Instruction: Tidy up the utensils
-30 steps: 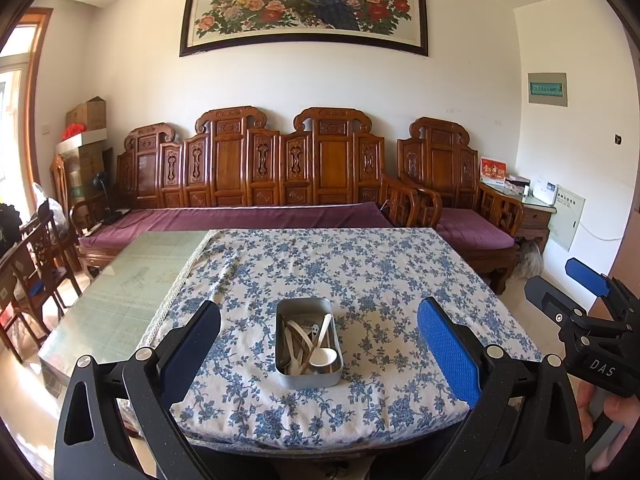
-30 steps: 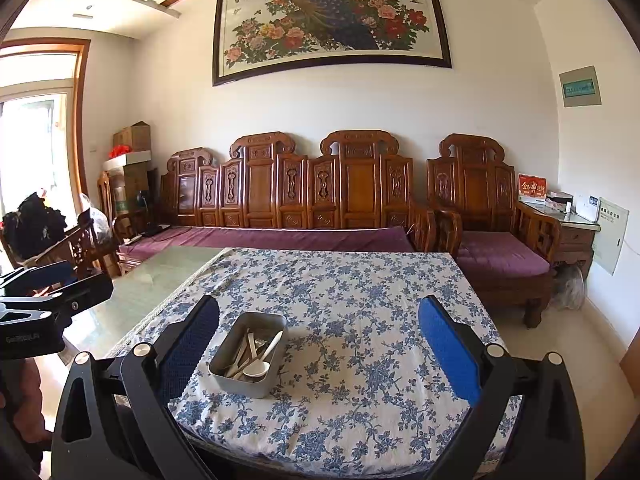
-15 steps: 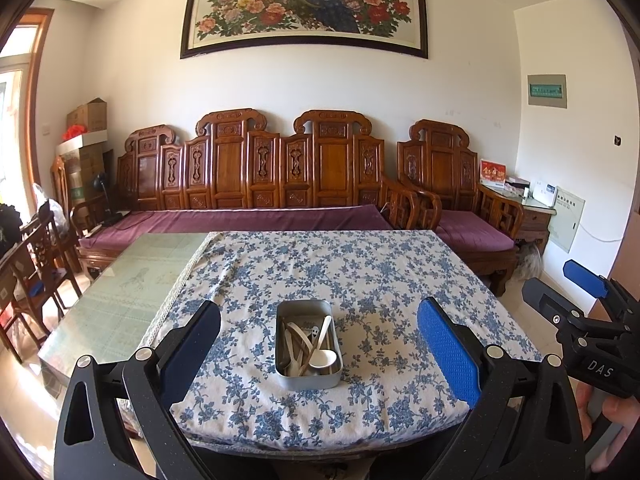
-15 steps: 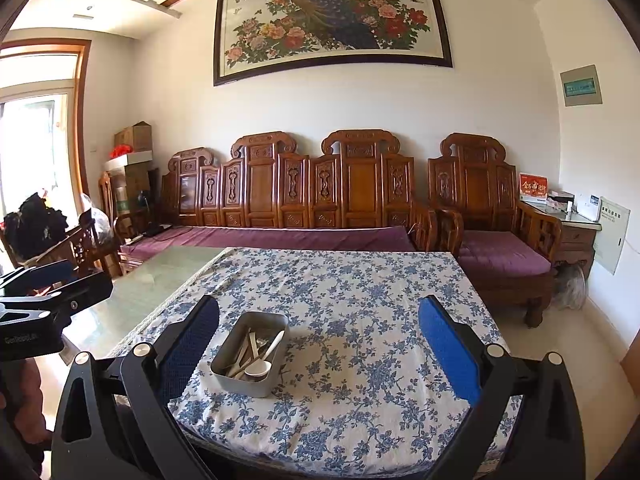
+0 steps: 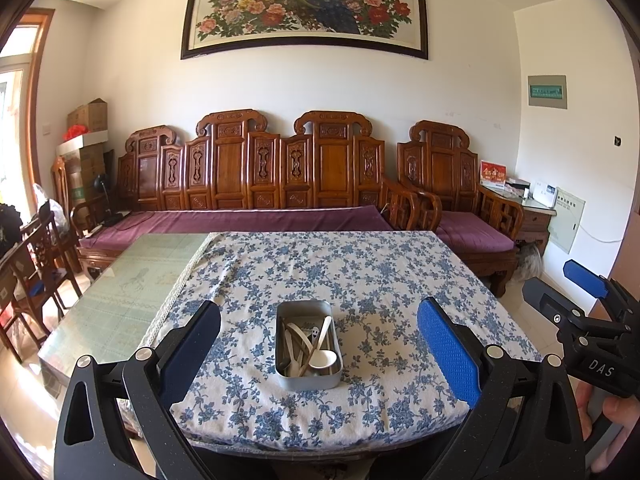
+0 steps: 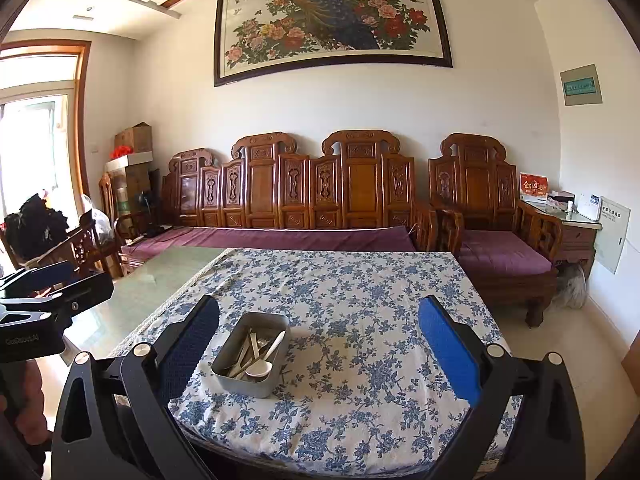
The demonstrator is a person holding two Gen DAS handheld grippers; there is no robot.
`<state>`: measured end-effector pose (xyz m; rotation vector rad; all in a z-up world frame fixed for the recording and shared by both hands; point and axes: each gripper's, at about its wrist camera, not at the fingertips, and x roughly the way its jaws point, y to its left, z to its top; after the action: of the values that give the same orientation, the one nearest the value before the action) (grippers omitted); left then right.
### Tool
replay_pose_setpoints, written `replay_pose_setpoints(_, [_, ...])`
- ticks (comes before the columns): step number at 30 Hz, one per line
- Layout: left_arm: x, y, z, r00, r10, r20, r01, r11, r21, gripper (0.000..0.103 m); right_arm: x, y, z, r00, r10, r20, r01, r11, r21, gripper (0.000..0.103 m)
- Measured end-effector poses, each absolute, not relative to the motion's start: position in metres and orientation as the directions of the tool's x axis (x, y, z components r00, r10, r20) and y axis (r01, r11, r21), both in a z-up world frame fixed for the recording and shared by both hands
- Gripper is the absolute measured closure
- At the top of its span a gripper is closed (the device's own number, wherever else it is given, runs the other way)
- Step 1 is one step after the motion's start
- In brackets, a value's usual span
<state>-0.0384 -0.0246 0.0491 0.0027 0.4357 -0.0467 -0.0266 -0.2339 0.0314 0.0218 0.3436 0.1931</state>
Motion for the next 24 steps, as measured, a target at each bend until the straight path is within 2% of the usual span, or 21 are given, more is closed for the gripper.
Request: replay_pose_setpoints(24, [-0.0396, -0.0250, 0.0486, 0.906, -0.048, -0.421, 0.048, 0.999, -0.010, 0.008, -0.0272, -0.2333, 0.0310, 0.924, 0.194, -0.329, -0.185, 0.981, 0.058, 0.003])
